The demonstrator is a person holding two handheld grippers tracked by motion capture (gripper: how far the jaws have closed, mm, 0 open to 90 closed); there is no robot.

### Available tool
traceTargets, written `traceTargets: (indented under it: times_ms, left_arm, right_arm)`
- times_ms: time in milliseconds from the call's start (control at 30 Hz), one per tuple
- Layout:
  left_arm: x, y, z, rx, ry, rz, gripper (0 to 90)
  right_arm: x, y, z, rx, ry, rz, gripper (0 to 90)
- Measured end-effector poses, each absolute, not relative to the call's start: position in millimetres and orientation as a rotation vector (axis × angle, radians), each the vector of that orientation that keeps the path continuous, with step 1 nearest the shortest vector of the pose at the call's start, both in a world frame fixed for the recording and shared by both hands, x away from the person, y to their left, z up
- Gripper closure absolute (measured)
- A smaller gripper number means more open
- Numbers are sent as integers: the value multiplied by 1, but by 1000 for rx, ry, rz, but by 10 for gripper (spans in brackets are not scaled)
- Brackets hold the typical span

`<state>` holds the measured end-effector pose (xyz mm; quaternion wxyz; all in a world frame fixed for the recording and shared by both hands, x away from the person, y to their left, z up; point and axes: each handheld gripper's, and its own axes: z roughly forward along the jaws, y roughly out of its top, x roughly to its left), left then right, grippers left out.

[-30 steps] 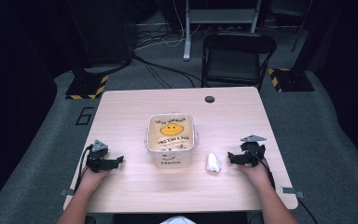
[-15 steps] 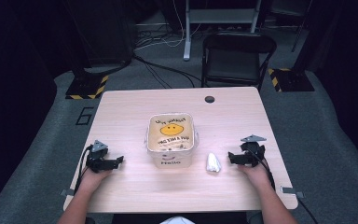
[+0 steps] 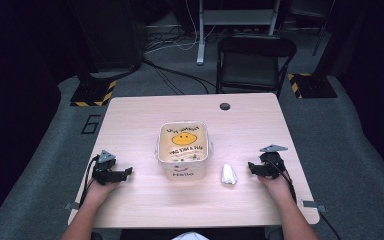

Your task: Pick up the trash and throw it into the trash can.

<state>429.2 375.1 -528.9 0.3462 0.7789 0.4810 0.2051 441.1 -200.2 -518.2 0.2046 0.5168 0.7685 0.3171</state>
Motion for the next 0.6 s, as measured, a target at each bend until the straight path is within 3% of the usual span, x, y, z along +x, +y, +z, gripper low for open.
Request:
traceTargets:
  times_ms: [600]
  left_arm:
    - [430,375,-529,2022,1243,532,149]
  right_arm:
    - [422,-190,-492,1376,2131,976,349]
